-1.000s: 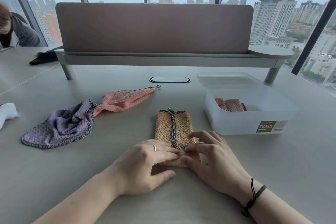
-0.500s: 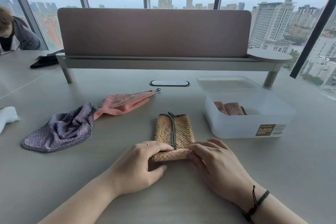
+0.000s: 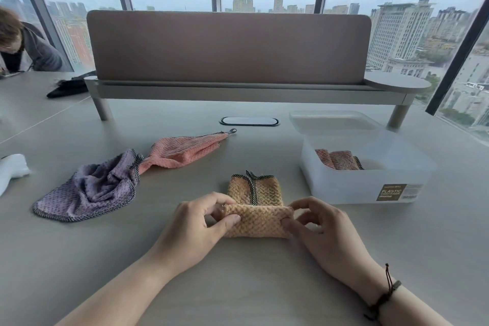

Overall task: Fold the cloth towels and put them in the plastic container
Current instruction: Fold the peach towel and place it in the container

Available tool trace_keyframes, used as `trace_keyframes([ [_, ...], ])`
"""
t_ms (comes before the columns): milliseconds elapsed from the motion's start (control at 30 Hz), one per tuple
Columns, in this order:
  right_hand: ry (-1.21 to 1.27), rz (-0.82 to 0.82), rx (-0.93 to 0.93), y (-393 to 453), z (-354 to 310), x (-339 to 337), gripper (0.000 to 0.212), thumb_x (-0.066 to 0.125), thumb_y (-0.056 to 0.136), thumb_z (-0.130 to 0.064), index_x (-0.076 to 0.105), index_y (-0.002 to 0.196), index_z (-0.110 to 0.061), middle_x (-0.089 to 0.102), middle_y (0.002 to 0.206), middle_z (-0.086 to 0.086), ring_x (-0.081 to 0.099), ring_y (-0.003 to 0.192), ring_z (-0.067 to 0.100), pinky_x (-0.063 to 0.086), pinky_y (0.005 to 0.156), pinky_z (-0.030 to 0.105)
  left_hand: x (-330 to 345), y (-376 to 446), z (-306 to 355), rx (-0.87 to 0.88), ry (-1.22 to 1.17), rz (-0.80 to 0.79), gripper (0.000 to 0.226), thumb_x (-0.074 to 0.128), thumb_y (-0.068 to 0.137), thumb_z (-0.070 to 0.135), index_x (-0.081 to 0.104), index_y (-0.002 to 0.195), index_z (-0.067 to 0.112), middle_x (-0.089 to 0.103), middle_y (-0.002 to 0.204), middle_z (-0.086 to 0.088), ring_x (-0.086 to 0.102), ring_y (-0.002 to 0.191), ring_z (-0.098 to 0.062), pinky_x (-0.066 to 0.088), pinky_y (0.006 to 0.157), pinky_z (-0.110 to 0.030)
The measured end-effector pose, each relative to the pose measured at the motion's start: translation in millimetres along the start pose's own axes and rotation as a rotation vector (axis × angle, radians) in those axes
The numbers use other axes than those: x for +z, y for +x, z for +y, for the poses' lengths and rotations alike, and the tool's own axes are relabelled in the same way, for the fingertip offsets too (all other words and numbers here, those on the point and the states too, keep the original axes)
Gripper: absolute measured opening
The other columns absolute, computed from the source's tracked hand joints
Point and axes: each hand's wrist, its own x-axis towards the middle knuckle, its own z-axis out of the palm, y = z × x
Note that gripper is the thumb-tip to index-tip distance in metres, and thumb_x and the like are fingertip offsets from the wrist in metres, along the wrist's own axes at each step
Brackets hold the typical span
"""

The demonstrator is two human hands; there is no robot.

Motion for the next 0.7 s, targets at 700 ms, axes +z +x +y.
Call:
trace_keyframes([
  [700, -0.194, -0.052, -0.064, 3.7, -0.8, 8.5, 0.014, 0.067, 0.082, -0.051, 0.073, 0.091, -0.043, 0.062, 0.076, -0.019, 0.058, 0.073, 0.001, 0.045, 0.067, 0.02, 1.3, 0.5, -1.5, 0.34, 0.259, -0.142, 0.023, 0.061, 0.092, 0.039, 0.075, 0.106, 0.028, 0.067, 0.12, 0.017, 0.057, 0.116, -0.004, 0.042, 0.101, -0.021],
])
